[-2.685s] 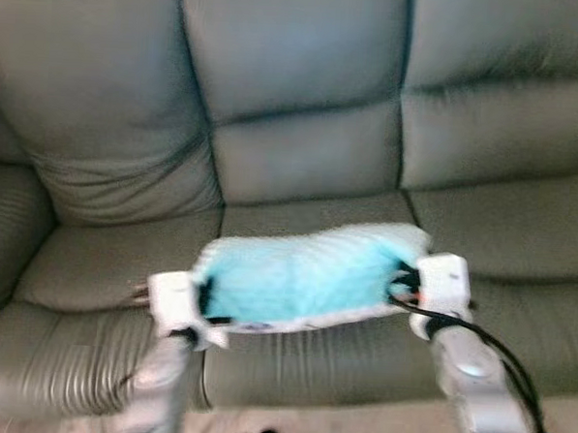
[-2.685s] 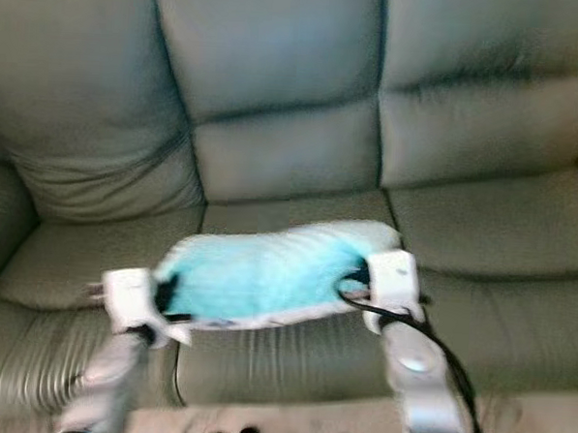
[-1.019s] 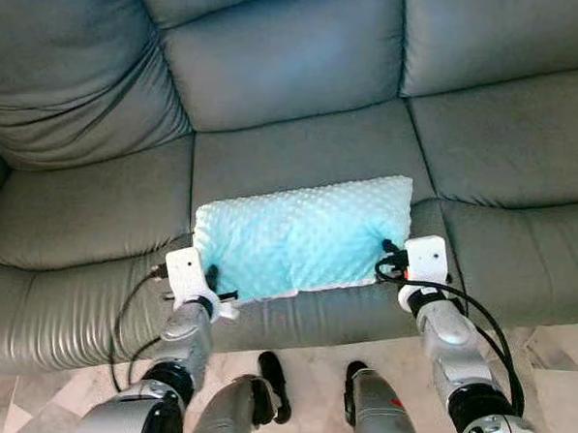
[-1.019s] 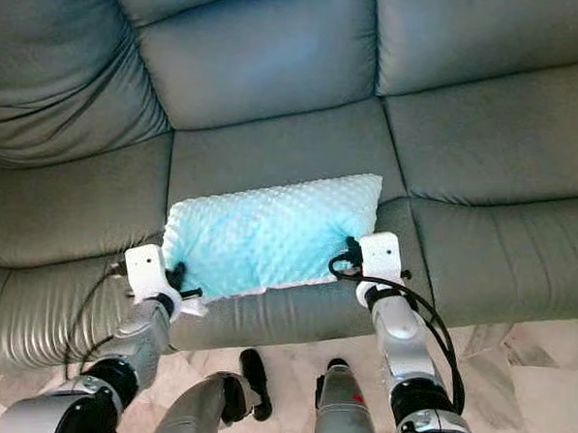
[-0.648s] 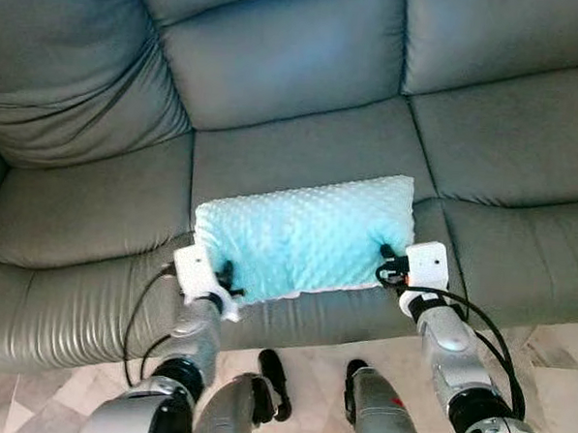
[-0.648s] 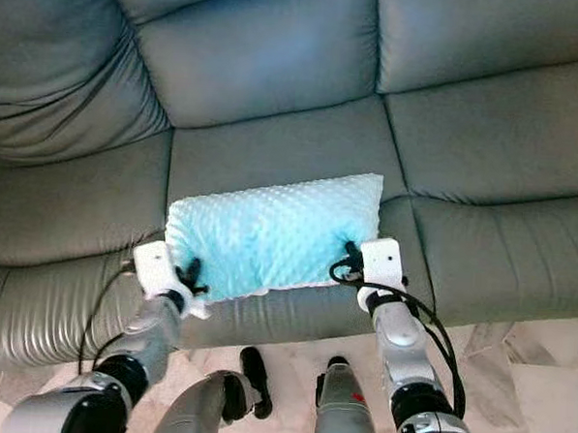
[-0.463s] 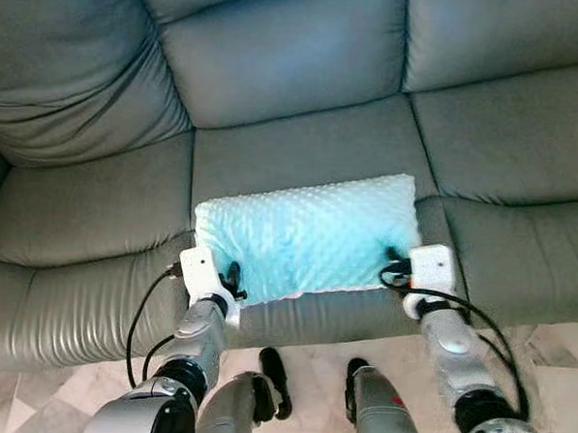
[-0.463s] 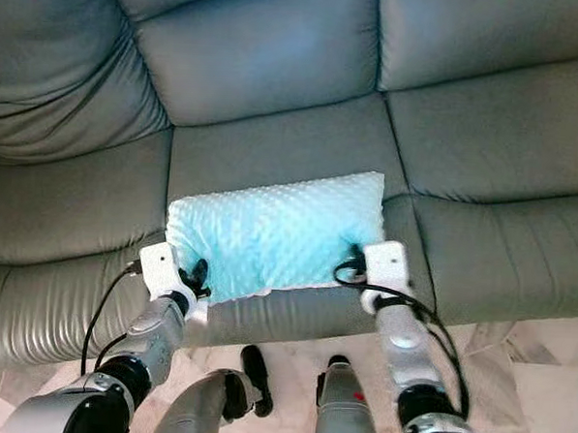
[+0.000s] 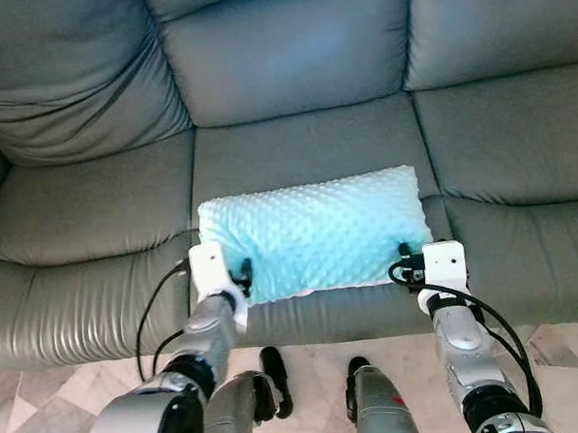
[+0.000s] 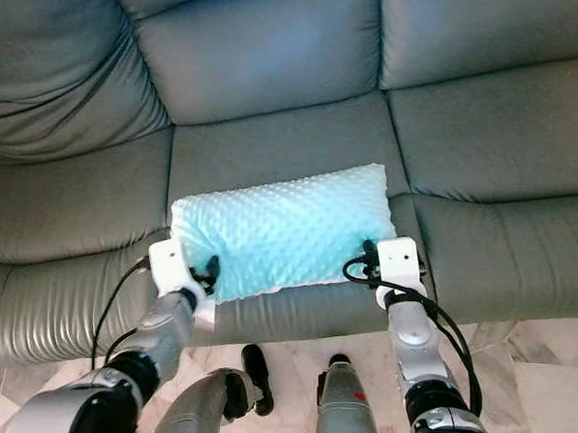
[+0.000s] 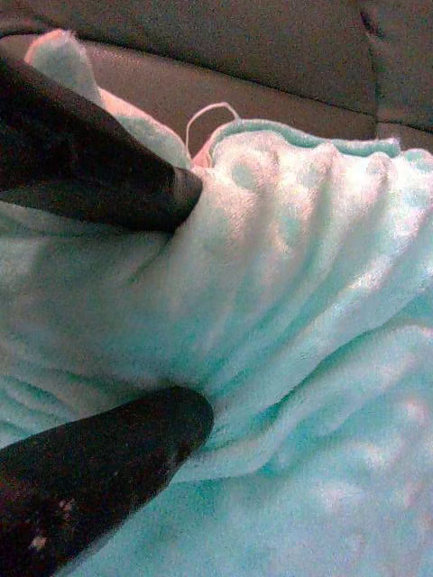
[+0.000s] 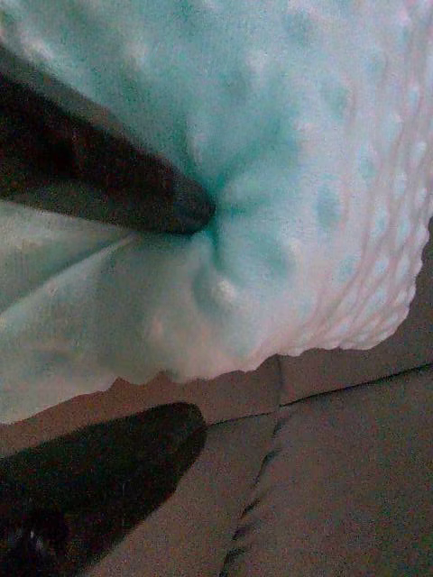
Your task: Move the pillow to the sofa
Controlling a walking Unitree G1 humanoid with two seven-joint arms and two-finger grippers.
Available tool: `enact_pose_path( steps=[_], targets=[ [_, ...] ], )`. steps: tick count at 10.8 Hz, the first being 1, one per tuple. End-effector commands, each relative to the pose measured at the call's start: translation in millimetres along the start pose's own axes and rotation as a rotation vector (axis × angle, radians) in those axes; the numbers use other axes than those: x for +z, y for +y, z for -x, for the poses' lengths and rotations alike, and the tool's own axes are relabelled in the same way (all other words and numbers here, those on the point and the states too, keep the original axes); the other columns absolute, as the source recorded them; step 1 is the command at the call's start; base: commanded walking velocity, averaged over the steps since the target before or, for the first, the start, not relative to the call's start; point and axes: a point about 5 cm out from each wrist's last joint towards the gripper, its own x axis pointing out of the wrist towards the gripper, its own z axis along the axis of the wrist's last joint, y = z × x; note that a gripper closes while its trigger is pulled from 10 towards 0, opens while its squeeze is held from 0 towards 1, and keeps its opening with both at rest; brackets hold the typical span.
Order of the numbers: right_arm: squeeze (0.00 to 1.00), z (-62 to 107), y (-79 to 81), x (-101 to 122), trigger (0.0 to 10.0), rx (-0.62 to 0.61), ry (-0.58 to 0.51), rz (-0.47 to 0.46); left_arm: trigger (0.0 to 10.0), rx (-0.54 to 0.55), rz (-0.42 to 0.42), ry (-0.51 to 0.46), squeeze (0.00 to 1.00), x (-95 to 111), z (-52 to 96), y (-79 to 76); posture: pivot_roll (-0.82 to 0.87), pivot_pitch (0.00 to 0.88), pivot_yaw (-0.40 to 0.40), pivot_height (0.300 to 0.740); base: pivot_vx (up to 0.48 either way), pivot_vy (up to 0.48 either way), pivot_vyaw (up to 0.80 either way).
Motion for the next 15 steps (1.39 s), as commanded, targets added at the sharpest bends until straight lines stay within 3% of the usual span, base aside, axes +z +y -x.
enact_pose_path(
  steps=[1, 5, 10, 11, 13, 15],
  targets=[
    [1.0, 7.4, 6.2, -12.7, 10.0, 0.013, 0.044, 0.002, 10.0, 0.024, -0.021, 0.059, 1.0, -15.3, 4.2, 6.1, -0.27, 0.421, 0.237, 0.74, 0.0, 0.0, 0.0],
    [1.0, 1.4, -12.4, -6.7, 10.0, -0.049, 0.038, 0.02, 10.0, 0.04, -0.093, 0.033, 1.0, -3.5, 0.0, -13.3, -0.27, 0.43, 0.239, 0.74, 0.0, 0.0, 0.0],
    [1.0, -1.0, -7.2, -0.6, 10.0, -0.028, 0.002, -0.005, 10.0, 0.125, -0.178, -0.038, 0.98, 21.6, -6.7, -7.2, -0.26, 0.436, 0.243, 0.74, 0.0, 0.0, 0.0],
    [1.0, 0.5, -0.5, -1.4, 10.0, 0.008, -0.004, 0.008, 10.0, 0.137, -0.201, -0.05, 0.0, 26.8, -7.9, -3.3, -0.26, 0.434, 0.241, 0.74, 0.0, 0.0, 0.0],
    [1.0, 2.8, 0.7, -3.7, 10.0, 0.024, -0.004, 0.02, 10.0, 0.138, -0.159, -0.054, 0.0, 23.2, -6.4, 4.0, -0.25, 0.429, 0.239, 0.74, 0.0, 0.0, 0.0],
    [1.0, 4.0, -4.7, -4.2, 10.0, 0.022, -0.011, 0.04, 10.0, 0.171, -0.146, -0.079, 0.0, 17.3, -1.8, 25.3, -0.25, 0.394, 0.234, 0.74, 0.0, 0.0, 0.0]
  ],
)
